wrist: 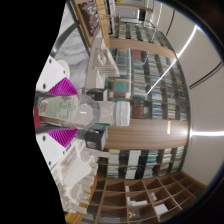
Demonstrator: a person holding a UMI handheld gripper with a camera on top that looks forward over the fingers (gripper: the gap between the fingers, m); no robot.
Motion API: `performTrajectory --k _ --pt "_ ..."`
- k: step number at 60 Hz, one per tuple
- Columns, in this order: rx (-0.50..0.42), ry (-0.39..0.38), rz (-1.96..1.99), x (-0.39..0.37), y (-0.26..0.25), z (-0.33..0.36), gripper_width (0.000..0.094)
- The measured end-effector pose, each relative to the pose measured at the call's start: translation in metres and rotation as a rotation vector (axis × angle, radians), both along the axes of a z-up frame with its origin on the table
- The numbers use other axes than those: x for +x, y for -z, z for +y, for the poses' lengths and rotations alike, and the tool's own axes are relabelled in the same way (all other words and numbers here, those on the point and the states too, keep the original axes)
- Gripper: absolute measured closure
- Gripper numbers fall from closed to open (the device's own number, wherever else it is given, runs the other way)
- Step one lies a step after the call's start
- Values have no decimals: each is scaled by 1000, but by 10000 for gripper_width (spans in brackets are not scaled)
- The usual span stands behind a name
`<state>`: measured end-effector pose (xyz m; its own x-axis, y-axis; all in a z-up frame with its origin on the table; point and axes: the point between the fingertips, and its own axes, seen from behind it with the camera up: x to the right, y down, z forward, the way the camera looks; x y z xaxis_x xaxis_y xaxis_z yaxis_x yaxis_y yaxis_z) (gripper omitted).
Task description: Pour water
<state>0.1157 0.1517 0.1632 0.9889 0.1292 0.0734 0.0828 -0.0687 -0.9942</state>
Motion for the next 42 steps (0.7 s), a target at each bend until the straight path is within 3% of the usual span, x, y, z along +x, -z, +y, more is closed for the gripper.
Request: performTrajectory --k 11,13,17,27,32,42 --pt "-157 29 23 25 89 11 524" --pt "-102 13 13 21 83 12 518" --pt "-108 12 13 24 87 8 520" --pt "-153 55 17 26 90 8 334" --pt "-190 88 5 27 89 -1 64" --pt "-197 135 9 26 53 -61 75"
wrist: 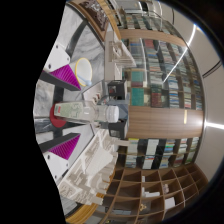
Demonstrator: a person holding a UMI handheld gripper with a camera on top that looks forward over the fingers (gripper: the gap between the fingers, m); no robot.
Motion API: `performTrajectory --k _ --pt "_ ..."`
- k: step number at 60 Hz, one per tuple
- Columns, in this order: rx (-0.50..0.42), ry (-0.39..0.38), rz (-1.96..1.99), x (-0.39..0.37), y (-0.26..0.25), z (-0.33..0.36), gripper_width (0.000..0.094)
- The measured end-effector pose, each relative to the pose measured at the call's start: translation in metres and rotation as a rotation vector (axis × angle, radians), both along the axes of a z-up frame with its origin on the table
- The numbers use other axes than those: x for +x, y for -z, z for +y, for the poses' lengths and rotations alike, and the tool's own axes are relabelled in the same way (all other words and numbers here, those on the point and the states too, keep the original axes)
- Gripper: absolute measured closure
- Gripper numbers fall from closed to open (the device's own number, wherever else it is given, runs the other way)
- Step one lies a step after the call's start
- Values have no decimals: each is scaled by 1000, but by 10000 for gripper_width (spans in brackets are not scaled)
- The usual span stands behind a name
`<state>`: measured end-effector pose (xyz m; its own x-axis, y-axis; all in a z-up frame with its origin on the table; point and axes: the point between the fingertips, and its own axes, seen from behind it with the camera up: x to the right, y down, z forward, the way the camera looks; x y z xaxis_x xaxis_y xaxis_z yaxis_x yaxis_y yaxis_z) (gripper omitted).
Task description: Pour water
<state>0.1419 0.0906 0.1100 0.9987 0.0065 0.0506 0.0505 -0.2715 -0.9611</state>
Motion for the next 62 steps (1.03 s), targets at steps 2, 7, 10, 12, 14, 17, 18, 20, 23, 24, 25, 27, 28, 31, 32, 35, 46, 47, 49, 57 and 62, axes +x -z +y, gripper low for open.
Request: performTrajectory --k 2,7,10,12,14,17,18,20,23,24,25,27,28,31,32,35,46,47,49,57,62 --pt "-5 10 0 -3 -12 -17 79" --pt "-21 18 -5 -9 -27 -68 79" --pt "-38 15 -3 -15 -34 -102 79" --pt "-48 14 -5 -20 -38 -123 78" --pt "-52 16 -7 -23 -44 -149 78" --pt "-51 28 -11 -25 -51 -182 78" --pt "-51 30 -14 -25 -51 -191 79" --pt "-47 37 -17 -26 -55 -212 79" --pt "-49 49 -24 -29 -58 -242 81" --pt "-50 52 -24 -30 -59 -251 81" --pt "-51 55 -23 -31 -60 -260 81" --pt "-57 59 -22 -33 -60 -277 80" --pt "-61 57 -21 -35 -60 -285 82" --pt "-65 51 -23 -37 -63 -306 78" --pt "-65 55 -23 -38 -64 -315 78" --pt "-64 61 -26 -39 -67 -333 78" --pt "-79 65 1 -46 -65 -379 79" --pt "-80 66 2 -46 -64 -380 79" --pt "-78 66 8 -46 -66 -385 79" --pt "-53 88 0 -37 -74 -390 78" --pt "-47 90 9 -36 -75 -391 79"
